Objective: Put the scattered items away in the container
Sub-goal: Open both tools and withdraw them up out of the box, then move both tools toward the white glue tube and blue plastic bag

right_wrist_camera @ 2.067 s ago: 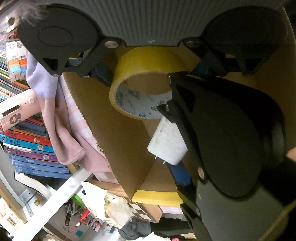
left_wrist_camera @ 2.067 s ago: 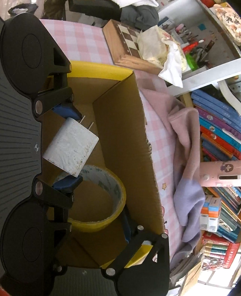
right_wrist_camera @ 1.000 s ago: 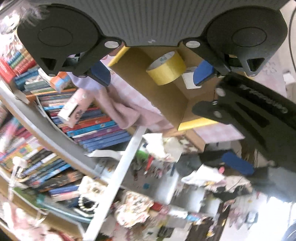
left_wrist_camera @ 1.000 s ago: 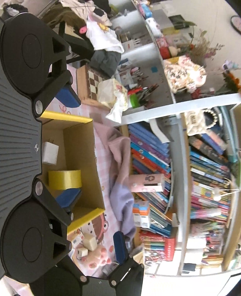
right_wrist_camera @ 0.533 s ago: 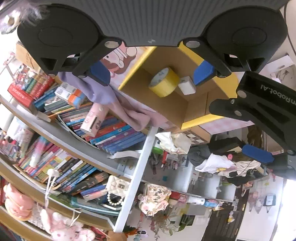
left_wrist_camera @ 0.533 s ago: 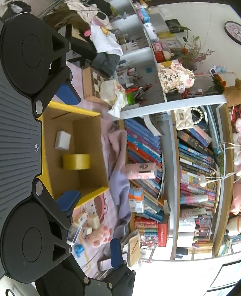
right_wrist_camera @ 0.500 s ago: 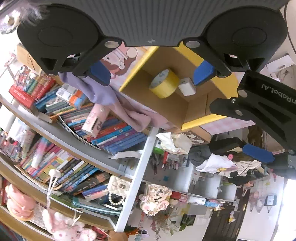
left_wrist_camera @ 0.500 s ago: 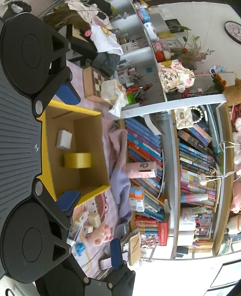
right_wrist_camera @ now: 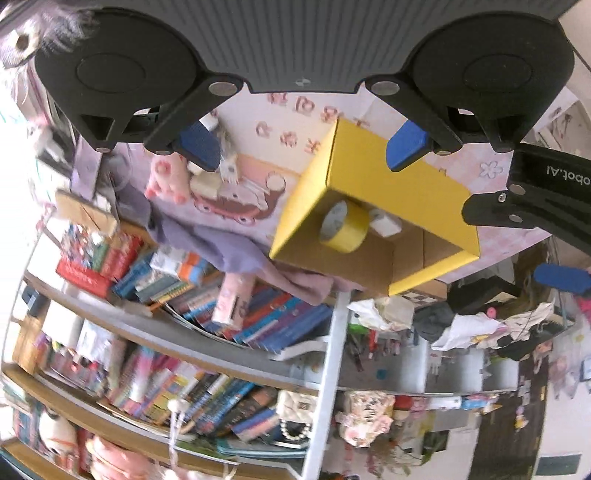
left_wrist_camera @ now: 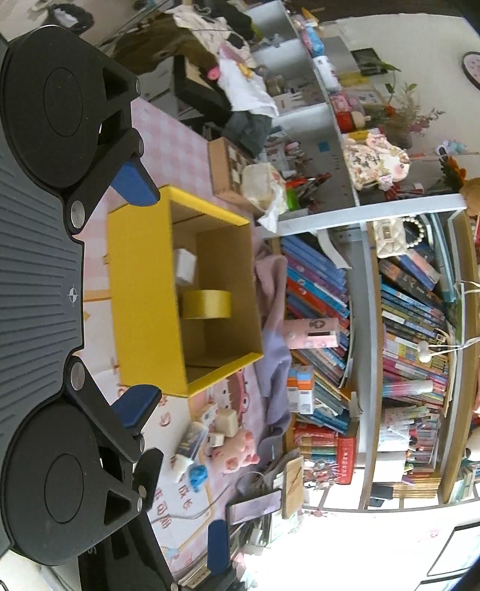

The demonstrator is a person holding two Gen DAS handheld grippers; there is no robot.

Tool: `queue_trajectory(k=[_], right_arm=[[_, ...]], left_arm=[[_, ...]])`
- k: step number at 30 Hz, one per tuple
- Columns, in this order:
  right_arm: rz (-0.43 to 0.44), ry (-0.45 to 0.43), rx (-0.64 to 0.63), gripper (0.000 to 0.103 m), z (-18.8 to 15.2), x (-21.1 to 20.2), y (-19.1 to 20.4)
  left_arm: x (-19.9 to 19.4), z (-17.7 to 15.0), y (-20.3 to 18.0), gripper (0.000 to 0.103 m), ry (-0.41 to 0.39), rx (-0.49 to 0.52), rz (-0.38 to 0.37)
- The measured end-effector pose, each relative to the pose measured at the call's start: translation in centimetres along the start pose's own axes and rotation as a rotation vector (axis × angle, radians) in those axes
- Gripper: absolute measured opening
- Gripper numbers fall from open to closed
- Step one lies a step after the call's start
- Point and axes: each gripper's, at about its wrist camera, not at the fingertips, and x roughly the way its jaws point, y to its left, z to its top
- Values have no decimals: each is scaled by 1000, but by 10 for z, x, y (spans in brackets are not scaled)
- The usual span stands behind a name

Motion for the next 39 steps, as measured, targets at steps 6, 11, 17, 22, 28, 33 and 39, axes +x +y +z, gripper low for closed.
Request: queue_trajectory(k=[6, 11, 17, 22, 28, 33, 39], right_arm=[[-65, -5, 107, 99, -29, -18, -3], [-103, 21, 133, 99, -46, -23, -1], [-113, 67, 142, 99, -57, -25, 0], [-117, 104, 160, 99, -65, -26, 0], [-116, 104, 139, 99, -71, -30, -1], [-136, 110, 162, 100, -79, -32, -10], [-116, 122, 158, 103, -84, -34, -9]], left_arm=[[-8, -20, -1, 103, 19, -65, 5], [-9, -35, -2, 103, 46, -88, 10], [-4, -48, -7, 103, 86, -97, -4], [-2, -55, -13, 103, 110, -78, -24], [-4, -63, -15, 103, 106, -77, -37], [-8, -70, -16, 103, 69, -66, -40], [-7, -71, -25, 103, 88, -37, -73]])
